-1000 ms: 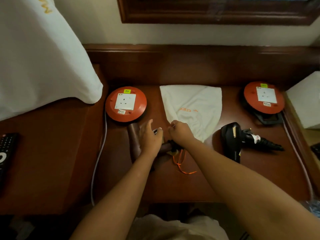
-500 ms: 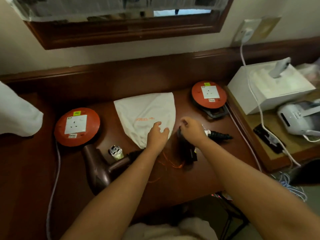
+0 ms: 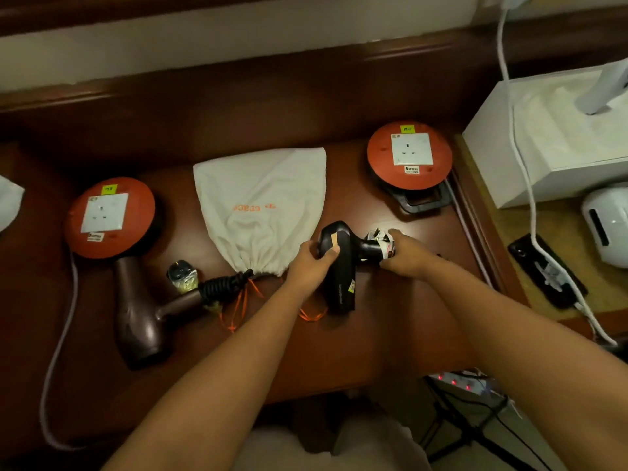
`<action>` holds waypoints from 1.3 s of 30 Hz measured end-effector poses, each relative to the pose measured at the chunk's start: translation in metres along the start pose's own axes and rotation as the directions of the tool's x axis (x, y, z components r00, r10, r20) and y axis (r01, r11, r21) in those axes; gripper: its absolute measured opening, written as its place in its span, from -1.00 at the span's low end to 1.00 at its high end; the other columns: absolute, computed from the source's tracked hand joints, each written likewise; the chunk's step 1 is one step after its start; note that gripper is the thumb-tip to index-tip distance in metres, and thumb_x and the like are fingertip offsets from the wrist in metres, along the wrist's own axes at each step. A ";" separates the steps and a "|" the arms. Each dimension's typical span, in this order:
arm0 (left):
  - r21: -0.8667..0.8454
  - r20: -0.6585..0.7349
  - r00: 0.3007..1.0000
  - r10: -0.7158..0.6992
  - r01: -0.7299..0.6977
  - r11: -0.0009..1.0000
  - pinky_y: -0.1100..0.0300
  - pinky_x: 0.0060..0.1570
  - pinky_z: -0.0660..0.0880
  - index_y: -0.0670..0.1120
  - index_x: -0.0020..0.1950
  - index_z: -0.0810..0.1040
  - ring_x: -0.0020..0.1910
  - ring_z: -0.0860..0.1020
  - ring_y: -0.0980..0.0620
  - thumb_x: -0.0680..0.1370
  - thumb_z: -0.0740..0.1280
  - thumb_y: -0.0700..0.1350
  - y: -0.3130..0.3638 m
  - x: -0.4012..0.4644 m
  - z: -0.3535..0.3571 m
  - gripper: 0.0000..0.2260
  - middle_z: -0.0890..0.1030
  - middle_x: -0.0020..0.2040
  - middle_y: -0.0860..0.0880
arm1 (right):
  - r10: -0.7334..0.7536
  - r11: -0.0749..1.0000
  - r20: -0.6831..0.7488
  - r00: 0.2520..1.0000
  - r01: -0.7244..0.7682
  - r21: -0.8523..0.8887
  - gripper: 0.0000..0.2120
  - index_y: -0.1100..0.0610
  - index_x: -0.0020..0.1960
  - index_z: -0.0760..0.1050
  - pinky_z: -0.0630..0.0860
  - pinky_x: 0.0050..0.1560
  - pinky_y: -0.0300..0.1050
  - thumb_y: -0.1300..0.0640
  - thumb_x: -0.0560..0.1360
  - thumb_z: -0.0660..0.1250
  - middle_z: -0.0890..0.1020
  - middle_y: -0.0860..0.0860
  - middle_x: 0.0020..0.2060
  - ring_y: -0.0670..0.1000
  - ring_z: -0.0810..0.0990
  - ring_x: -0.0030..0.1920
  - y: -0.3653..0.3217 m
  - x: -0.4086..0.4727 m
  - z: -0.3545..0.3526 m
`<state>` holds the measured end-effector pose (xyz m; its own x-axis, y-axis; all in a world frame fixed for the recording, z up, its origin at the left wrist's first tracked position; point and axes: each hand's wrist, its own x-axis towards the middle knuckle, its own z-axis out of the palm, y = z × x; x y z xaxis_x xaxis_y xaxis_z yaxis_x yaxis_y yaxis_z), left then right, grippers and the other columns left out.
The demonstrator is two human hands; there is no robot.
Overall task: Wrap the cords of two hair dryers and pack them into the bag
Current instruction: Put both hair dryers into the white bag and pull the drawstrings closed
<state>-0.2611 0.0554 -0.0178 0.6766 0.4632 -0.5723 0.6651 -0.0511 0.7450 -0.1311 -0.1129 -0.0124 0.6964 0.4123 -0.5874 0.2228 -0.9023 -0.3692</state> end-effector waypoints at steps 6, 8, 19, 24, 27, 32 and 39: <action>-0.088 -0.006 1.000 0.012 -0.013 0.996 0.19 0.15 0.40 -0.08 0.41 0.35 0.17 0.47 0.07 0.53 0.38 0.08 -0.005 0.004 0.013 -0.49 0.48 0.18 0.07 | 0.044 0.999 0.075 0.996 -0.044 -0.002 -0.45 0.14 0.23 0.39 0.48 0.07 -0.01 0.08 0.32 0.52 0.55 0.09 0.08 0.12 0.53 0.06 0.000 0.013 -0.001; -0.097 0.003 1.000 0.029 -0.028 0.995 0.09 0.26 0.43 -0.06 0.42 0.37 0.21 0.50 0.05 0.53 0.37 0.10 -0.007 0.008 0.015 -0.48 0.52 0.25 0.05 | 0.083 0.991 0.137 0.987 -0.097 0.094 -0.45 0.15 0.21 0.36 0.43 -0.14 -0.10 0.16 0.31 0.53 0.51 0.09 0.06 0.10 0.50 0.01 0.000 0.015 -0.007; -0.138 0.046 0.991 0.129 -0.122 0.983 0.40 0.02 0.35 0.01 0.46 0.34 0.23 0.45 0.15 0.61 0.29 -0.03 -0.007 0.016 0.005 -0.58 0.47 0.22 0.15 | 0.102 0.947 0.377 0.920 -0.206 0.247 -0.42 0.07 0.28 0.24 0.38 0.00 -0.09 0.07 0.41 0.49 0.40 0.07 0.13 0.07 0.42 0.11 0.006 0.015 -0.016; -0.123 0.066 0.989 0.132 -0.123 0.985 0.27 0.21 0.29 0.01 0.54 0.22 0.32 0.36 0.10 0.61 0.29 -0.02 -0.003 0.023 -0.001 -0.49 0.40 0.37 0.06 | 0.131 0.855 0.452 0.882 -0.331 0.399 -0.53 0.16 0.25 0.37 0.55 -0.06 -0.03 0.24 0.40 0.46 0.54 0.17 0.06 0.13 0.56 0.01 0.005 0.010 -0.009; -0.124 0.083 0.988 0.129 -0.119 0.985 0.24 0.22 0.31 0.01 0.54 0.21 0.33 0.37 0.08 0.61 0.28 -0.01 -0.004 0.024 -0.004 -0.49 0.39 0.38 0.06 | 0.122 0.846 0.466 0.876 -0.338 0.413 -0.67 0.16 0.11 0.42 0.55 -0.01 -0.02 0.23 0.41 0.46 0.56 0.16 0.02 0.12 0.58 -0.01 0.001 0.006 -0.005; -0.111 0.108 0.989 0.097 -0.085 0.990 -0.04 0.32 0.42 0.10 0.47 0.30 0.32 0.46 -0.03 0.50 0.26 0.22 -0.014 0.028 -0.006 -0.43 0.46 0.39 0.02 | 0.090 0.845 0.488 0.868 -0.326 0.424 -0.50 0.18 0.22 0.35 0.57 0.11 0.14 0.10 0.40 0.50 0.59 0.24 0.06 0.17 0.62 0.02 -0.004 0.002 -0.002; -0.159 0.095 0.993 0.070 -0.054 0.986 -0.08 0.31 0.44 0.11 0.50 0.26 0.33 0.45 -0.06 0.52 0.27 0.19 -0.018 0.030 -0.007 -0.44 0.42 0.42 -0.02 | 0.086 0.819 0.458 0.885 -0.325 0.473 -0.35 0.02 0.32 0.30 0.53 0.18 0.14 0.07 0.34 0.53 0.51 0.16 0.15 0.17 0.55 0.14 -0.010 0.003 -0.002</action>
<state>-0.2553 0.0769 -0.0461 0.7482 0.3728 -0.5489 0.5691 0.0648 0.8197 -0.1297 -0.1031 -0.0094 0.3225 0.3450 -0.8815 -0.3664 -0.8131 -0.4523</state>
